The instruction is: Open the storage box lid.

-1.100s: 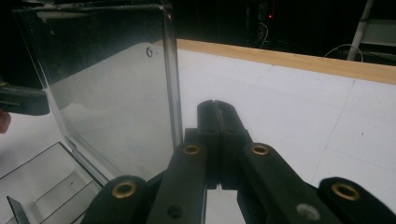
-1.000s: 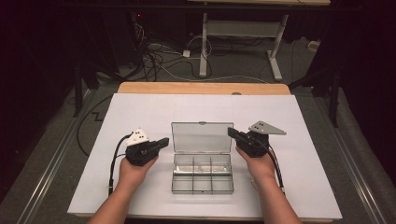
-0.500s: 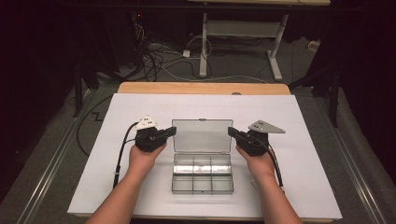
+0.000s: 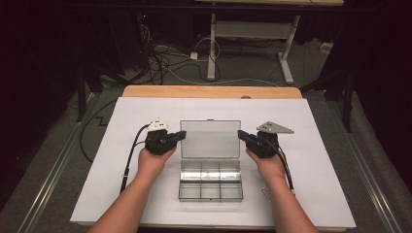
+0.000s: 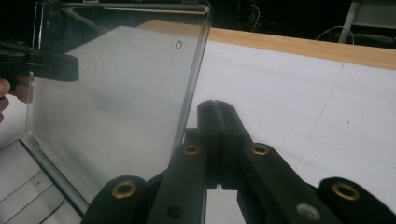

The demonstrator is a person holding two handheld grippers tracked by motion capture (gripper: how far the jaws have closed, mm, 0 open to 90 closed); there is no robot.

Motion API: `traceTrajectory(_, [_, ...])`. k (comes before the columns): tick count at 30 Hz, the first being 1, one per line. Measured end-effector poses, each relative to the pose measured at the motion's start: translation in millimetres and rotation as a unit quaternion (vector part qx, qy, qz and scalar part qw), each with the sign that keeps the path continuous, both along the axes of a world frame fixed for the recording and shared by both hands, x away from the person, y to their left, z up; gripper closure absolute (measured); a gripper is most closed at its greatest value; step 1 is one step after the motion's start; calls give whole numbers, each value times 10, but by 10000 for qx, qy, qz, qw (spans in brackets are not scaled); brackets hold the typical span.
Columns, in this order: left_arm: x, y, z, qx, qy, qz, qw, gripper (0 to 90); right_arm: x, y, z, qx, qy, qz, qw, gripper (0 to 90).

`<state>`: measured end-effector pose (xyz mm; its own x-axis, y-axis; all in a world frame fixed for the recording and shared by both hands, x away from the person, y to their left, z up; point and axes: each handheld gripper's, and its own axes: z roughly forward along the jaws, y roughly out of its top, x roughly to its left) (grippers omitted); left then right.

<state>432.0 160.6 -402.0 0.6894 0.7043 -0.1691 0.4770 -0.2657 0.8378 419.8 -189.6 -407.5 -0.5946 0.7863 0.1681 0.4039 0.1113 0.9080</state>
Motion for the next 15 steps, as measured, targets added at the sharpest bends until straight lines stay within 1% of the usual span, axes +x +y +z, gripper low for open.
traceTrajectory(3, [34,-2,-27,58,68,30,10000,877,47,6,-16,-88,45,-18,9999,900])
traceTrajectory(10, [104,-24,-100,210,260,112,9994,877,129,22,-97,-204,259,-65,9994,900])
traceTrajectory(15, [153,-52,-132,410,415,179,9981,877,168,34,-159,-319,433,-83,9985,900])
